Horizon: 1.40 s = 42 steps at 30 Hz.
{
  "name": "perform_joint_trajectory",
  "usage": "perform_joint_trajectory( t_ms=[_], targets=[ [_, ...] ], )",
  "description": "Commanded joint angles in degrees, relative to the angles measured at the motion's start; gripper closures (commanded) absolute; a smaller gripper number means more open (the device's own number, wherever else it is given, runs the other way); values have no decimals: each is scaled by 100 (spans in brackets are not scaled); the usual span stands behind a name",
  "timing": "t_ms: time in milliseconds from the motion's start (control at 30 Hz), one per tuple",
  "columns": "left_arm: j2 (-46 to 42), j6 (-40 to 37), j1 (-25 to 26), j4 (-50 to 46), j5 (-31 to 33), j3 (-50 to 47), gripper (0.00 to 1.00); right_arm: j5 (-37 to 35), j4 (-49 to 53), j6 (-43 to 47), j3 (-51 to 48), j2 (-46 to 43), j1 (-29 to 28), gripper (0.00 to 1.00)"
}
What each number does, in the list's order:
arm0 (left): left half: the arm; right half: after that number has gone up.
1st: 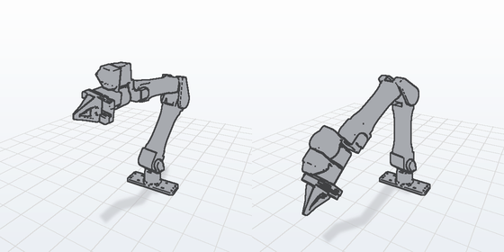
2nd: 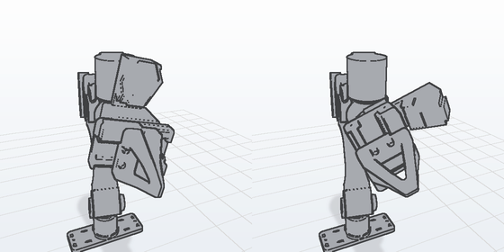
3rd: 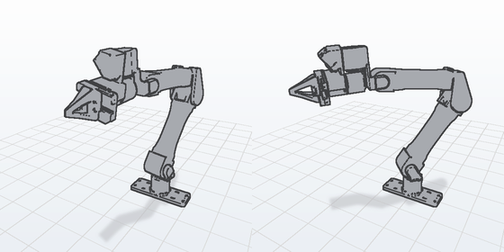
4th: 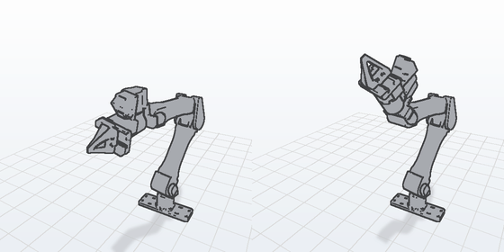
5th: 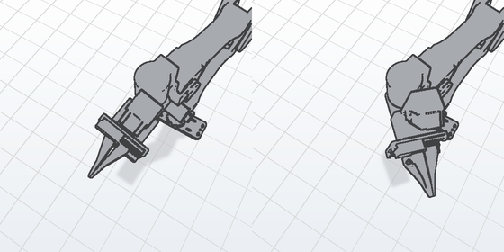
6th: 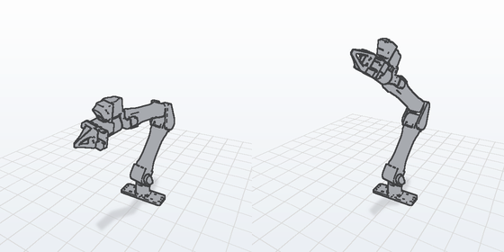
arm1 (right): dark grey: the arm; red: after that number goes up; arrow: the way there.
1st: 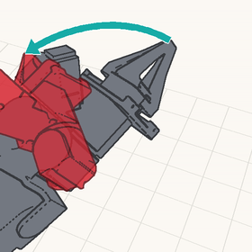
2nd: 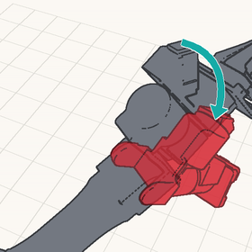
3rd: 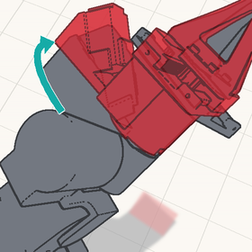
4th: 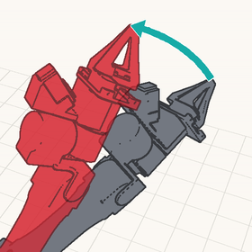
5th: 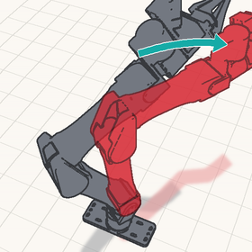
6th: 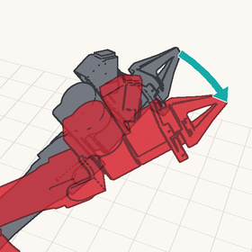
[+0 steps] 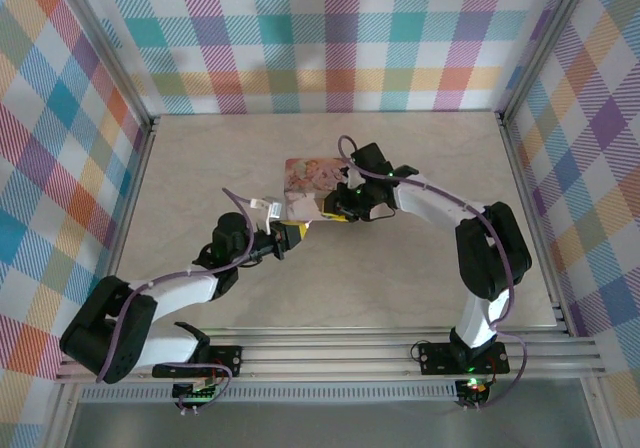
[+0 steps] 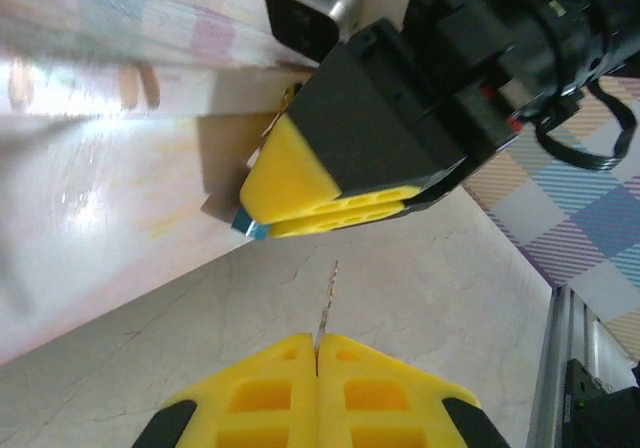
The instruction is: Unlock the padlock with the key
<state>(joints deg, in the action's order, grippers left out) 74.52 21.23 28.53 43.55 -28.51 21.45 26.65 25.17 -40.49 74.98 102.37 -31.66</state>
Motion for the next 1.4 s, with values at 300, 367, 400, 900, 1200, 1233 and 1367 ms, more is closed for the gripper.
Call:
perform_joint_trajectory(
  t_ms=[300, 367, 400, 900, 1200, 1233, 1367],
  targets=[
    [779, 160, 65, 1252, -254, 65, 100, 930, -499, -641, -35, -412, 124, 100],
    [957, 173, 65, 1452, -308, 70, 100, 1025, -552, -703, -37, -412, 142, 100],
    [1038, 196, 65, 1599, -325, 54, 100, 1059, -557, -723, -23, -411, 148, 100],
    [1856, 459, 56, 2454, -410, 336, 100, 1159, -328, -687, -10, -503, 173, 100],
    [2179, 575, 56, 2707, -394, 500, 100, 1190, -336, -717, 17, -507, 170, 100],
    [2185, 575, 56, 2712, -387, 500, 100, 1199, -340, -723, 8, -511, 173, 100],
    [2185, 565, 56, 2763, -340, 470, 100, 1210, -360, -736, -19, -512, 178, 100]
  ],
)
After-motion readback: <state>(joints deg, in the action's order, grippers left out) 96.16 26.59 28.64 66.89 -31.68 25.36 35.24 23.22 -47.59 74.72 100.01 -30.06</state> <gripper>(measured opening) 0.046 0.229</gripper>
